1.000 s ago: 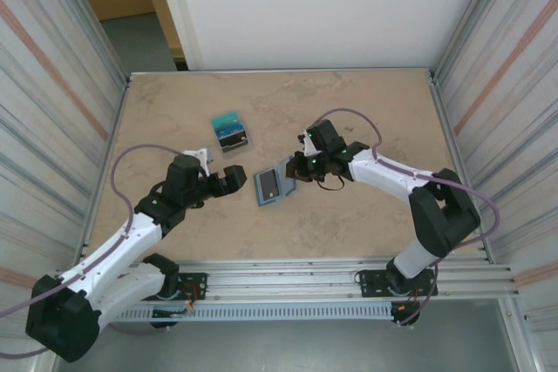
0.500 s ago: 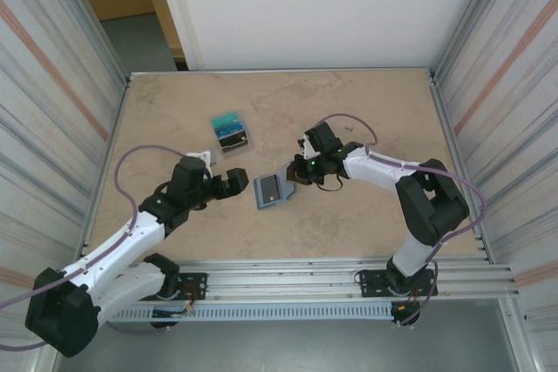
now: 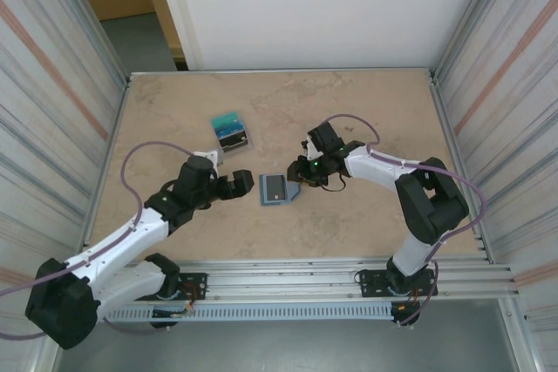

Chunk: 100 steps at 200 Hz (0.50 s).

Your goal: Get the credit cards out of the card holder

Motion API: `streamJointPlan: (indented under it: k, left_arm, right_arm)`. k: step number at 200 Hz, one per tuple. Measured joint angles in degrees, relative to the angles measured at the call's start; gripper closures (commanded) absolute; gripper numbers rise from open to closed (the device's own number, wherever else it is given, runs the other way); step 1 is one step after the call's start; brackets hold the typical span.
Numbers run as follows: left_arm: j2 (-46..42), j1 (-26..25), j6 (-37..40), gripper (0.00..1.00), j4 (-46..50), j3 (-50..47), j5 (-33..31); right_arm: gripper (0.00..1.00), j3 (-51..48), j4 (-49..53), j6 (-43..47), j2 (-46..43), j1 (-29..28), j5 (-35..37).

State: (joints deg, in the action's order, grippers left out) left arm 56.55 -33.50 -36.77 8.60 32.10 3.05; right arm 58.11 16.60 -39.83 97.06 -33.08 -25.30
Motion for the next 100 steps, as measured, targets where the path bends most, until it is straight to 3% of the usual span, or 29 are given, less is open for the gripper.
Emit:
streamJointPlan:
  k: [45,100]
  left_arm:
    - [8.17,-6.99,4.26,0.01,3.5,6.91,-5.99]
    - [18.47,-11.21,5.92,0.01,4.55,13.31,-10.64]
  right_arm:
    - [0.54,0.02,2.95,1.03,-0.92,0.04,2.84]
    - [0.57,0.0,8.07,1.95,-7.5,2.1,9.22]
